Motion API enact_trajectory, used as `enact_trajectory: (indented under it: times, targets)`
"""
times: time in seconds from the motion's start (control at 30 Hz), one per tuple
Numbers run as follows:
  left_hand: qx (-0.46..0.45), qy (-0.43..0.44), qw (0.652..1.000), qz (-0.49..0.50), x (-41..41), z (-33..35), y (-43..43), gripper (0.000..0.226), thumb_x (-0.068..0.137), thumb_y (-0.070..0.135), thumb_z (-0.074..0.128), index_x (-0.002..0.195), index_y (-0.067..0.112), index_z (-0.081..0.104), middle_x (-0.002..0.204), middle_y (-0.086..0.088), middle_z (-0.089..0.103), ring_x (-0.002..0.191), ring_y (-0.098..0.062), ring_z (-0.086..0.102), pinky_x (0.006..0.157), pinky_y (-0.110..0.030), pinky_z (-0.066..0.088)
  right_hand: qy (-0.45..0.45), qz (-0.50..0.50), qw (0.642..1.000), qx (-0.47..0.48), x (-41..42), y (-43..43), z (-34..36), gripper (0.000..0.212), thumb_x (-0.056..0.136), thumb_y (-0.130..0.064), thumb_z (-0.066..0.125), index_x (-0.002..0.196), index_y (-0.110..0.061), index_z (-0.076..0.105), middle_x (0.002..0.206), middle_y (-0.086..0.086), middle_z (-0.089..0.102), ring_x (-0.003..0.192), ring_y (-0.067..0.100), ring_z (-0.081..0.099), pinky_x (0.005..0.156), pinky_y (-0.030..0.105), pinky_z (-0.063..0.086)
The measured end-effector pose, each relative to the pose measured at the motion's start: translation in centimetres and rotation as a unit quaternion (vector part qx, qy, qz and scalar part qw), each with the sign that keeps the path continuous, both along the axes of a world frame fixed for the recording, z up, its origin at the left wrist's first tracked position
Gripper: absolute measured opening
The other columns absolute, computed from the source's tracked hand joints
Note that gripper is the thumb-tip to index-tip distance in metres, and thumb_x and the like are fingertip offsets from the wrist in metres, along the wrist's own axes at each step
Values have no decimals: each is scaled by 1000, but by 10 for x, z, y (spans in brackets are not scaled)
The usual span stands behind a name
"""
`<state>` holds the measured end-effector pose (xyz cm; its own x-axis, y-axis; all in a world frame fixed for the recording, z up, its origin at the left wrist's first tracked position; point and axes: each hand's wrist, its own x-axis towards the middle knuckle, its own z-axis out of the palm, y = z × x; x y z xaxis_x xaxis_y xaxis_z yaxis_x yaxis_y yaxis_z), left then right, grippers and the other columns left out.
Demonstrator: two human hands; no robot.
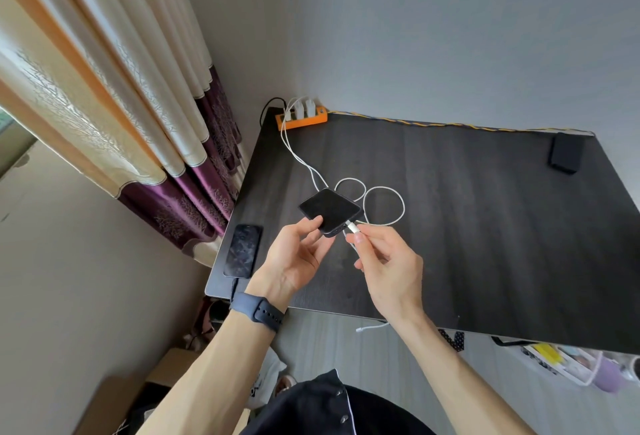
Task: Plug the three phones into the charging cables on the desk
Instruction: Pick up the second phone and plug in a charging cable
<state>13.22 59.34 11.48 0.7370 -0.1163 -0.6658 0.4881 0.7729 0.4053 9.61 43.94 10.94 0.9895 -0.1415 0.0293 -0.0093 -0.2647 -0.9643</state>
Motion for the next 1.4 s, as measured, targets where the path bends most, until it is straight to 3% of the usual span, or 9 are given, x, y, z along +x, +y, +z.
enact_trajectory:
  times: [0.17, 0.4, 0.53, 0.77, 0.97, 1.1, 1.17, 1.27, 1.4]
  targets:
    - [-13, 21, 999, 34, -2, -6, -5, 35, 86, -6, 62, 120, -2, 58, 105, -21, 73, 93, -28, 73, 61, -27, 61, -52, -2, 995, -87, -8, 0, -4, 16, 96, -24, 64, 112, -28, 61, 90, -22, 77, 63, 4, 71, 67, 21, 54]
    - [4, -13, 1000, 27, -5, -6, -8, 30, 90, -7, 55, 113, 12, 62, 119, -24, 69, 98, -30, 71, 70, -29, 63, -106, -6, 984, -141, -6, 0, -13, 15, 96, -20, 66, 111, -24, 67, 92, -20, 76, 65, 7, 70, 63, 30, 56]
    - [21, -13, 999, 25, -5, -10, -6, 57, 89, -6, 57, 139, 20, 49, 117, -21, 70, 96, -29, 73, 64, -29, 61, -96, -4, 983, -153, -5, -3, -16, 13, 95, -20, 66, 108, -23, 69, 91, -20, 76, 66, 7, 70, 64, 35, 57]
    - [91, -79, 993, 2, -5, -6, -7, 80, 91, -8, 55, 150, 38, 27, 116, -15, 73, 98, -36, 73, 75, -36, 62, -35, -6, 986, -165, -8, -4, -11, 22, 95, -27, 63, 110, -26, 47, 80, -17, 77, 64, 15, 70, 68, 39, 54]
    - [135, -128, 982, -26, -4, -9, -9, 84, 92, -9, 53, 150, 45, 24, 120, -12, 72, 105, -39, 70, 90, -43, 58, 1, -5, 988, -154, -7, -5, -11, 22, 95, -28, 63, 110, -28, 48, 85, -21, 77, 68, 10, 70, 71, 34, 53]
    - [133, -132, 982, -22, -1, -13, -10, 81, 91, -10, 53, 145, 46, 32, 121, -14, 70, 109, -40, 68, 91, -44, 57, 105, 6, 993, -44, -2, -11, -10, 9, 93, -30, 66, 99, -30, 60, 81, -18, 77, 80, 4, 71, 83, 32, 54]
    - [142, -136, 980, -27, 1, -20, -9, 82, 89, -9, 55, 144, 47, 35, 111, -13, 68, 101, -36, 67, 94, -47, 56, 147, 24, 988, -26, 1, -14, -7, 9, 94, -34, 63, 89, -28, 68, 77, -14, 77, 82, 8, 70, 86, 38, 55]
    - [186, -143, 971, -46, 3, -27, -10, 84, 88, -11, 54, 146, 48, 34, 80, -7, 38, 60, -15, 44, 100, -51, 48, 165, 31, 985, -42, 2, -16, -9, 18, 92, -35, 64, 79, -26, 72, 69, -10, 74, 74, 14, 69, 79, 41, 55]
    - [221, -140, 964, -55, -1, -18, -16, 85, 92, -15, 46, 151, 42, 25, 52, 5, 43, 46, -6, 48, 98, -51, 48, 133, 18, 988, -74, -2, -17, -16, 24, 94, -30, 64, 71, -22, 67, 57, -9, 64, 54, 6, 55, 61, 25, 47]
